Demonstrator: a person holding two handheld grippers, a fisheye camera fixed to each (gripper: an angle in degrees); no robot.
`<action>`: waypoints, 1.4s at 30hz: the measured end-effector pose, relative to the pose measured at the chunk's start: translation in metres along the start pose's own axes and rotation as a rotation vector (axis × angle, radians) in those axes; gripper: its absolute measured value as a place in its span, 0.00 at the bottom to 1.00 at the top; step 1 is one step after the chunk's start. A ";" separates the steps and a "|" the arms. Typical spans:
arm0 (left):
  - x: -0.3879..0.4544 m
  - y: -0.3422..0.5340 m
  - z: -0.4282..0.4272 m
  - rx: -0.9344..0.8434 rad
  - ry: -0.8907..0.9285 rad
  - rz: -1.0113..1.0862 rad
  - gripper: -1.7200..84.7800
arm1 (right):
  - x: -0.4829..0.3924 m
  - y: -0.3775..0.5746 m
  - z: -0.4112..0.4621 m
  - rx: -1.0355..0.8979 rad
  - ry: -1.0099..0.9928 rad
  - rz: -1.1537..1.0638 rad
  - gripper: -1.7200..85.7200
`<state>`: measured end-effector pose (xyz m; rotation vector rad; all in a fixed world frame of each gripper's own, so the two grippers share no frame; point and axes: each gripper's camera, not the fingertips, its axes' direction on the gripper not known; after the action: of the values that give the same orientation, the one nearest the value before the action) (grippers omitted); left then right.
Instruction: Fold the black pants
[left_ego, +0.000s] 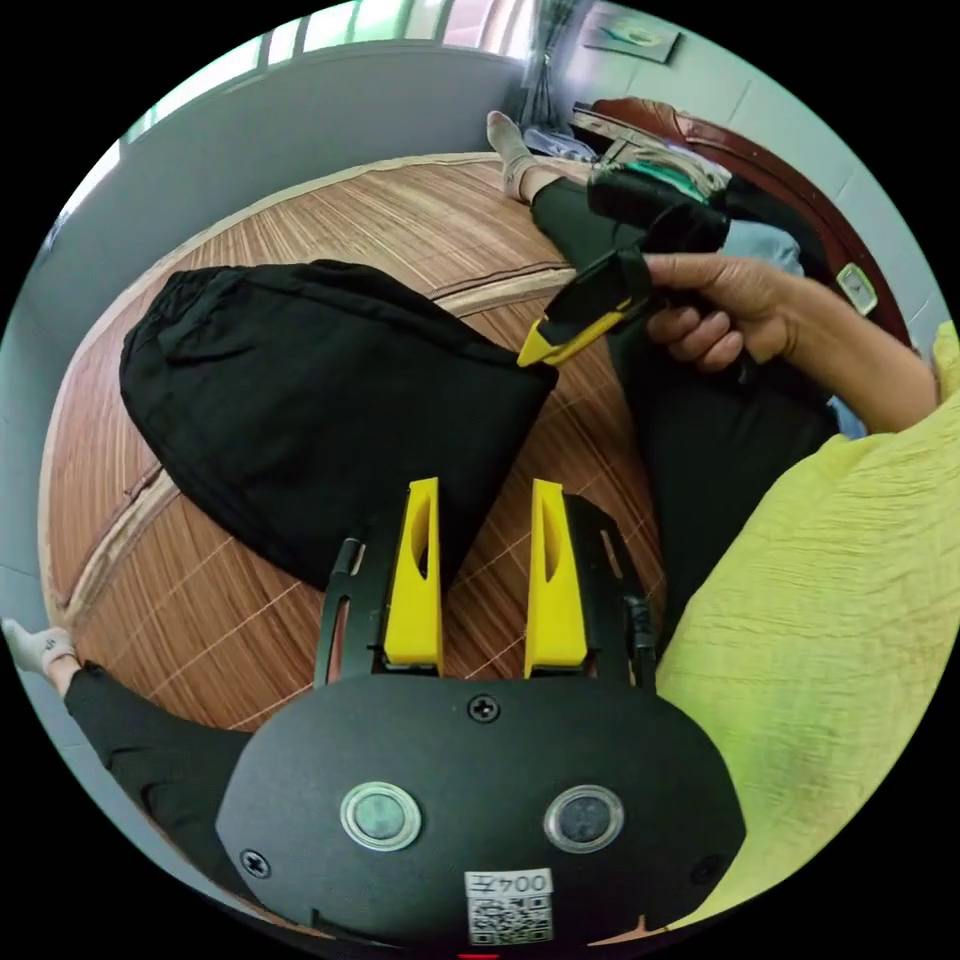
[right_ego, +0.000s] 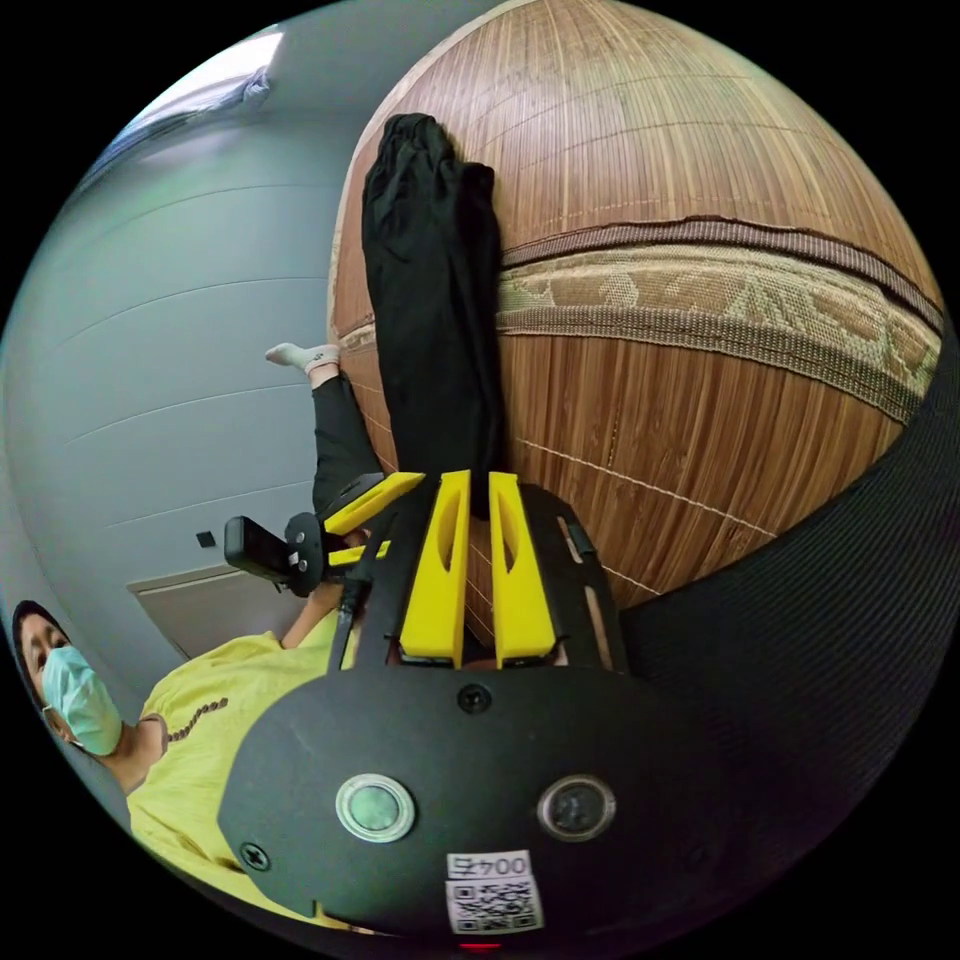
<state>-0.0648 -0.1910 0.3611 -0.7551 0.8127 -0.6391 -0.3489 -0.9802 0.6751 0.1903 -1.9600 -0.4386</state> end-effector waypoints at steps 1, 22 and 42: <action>0.009 -0.001 0.003 -0.023 -0.056 0.031 0.18 | -0.001 0.004 -0.001 0.007 -0.013 -0.010 0.07; -0.023 0.023 -0.028 0.034 -0.005 -0.068 0.05 | -0.164 0.164 0.096 0.024 0.782 -1.121 0.22; -0.176 0.090 -0.118 0.397 0.176 -0.305 0.02 | -0.196 0.216 0.142 0.005 0.979 -1.236 0.06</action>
<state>-0.2368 -0.0477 0.3048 -0.4645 0.7039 -1.1156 -0.3811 -0.6866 0.5416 1.3604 -0.6877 -0.8891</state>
